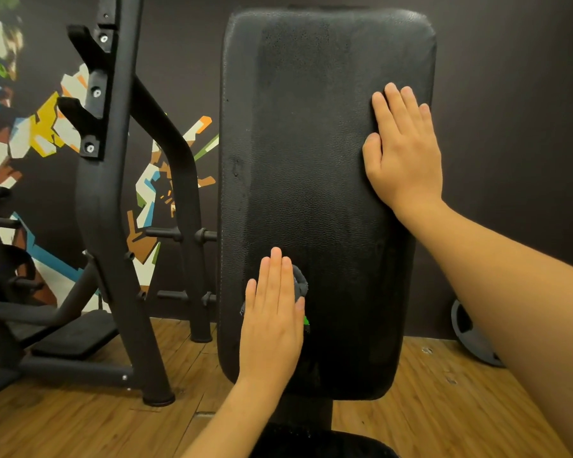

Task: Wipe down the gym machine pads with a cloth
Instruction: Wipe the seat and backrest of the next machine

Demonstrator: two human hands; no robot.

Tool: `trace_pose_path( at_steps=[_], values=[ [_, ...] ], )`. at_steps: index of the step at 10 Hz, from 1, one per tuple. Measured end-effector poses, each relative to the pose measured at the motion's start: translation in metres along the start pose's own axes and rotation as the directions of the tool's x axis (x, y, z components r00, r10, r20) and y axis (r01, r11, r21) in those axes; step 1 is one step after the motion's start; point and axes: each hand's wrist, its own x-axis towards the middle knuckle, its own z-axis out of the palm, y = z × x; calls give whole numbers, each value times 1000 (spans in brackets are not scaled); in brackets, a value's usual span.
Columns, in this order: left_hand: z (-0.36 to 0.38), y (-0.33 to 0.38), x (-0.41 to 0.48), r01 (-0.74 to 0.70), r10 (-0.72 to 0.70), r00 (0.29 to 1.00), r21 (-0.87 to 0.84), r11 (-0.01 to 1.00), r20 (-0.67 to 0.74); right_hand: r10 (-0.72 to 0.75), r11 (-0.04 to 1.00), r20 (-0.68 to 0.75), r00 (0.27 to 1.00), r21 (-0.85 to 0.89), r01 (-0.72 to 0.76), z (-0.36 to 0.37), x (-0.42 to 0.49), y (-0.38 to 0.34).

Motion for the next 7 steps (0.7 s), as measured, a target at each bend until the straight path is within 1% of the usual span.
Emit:
trace_pose_path(
  at_steps=[1,2,3,4,5,6,7],
  values=[
    [7,2,-25,11,-11,1000,10,1000,22,-3,1000,0,1000,3,3,0,0,-1],
    [17,-11,-61,-116,110,988,49,992,104,2,1000,2,1000,1,-2,-1,0,-2],
    [16,-16,-56,-152,144,983,60,987,117,-2,1000,-6,1000,5,2,0,0,-1],
    [6,-9,-27,-121,119,990,20,992,76,-1,1000,-19,1000,19,1,0,-1,0],
    [7,-5,-18,-107,106,993,11,994,45,-3,1000,-22,1000,25,3,1,0,0],
    [15,-9,-39,-114,113,993,16,993,44,-2,1000,-28,1000,21,3,1,0,0],
    [18,-18,-63,-173,169,981,44,984,94,-3,1000,-23,1000,22,3,1,-1,0]
  ],
)
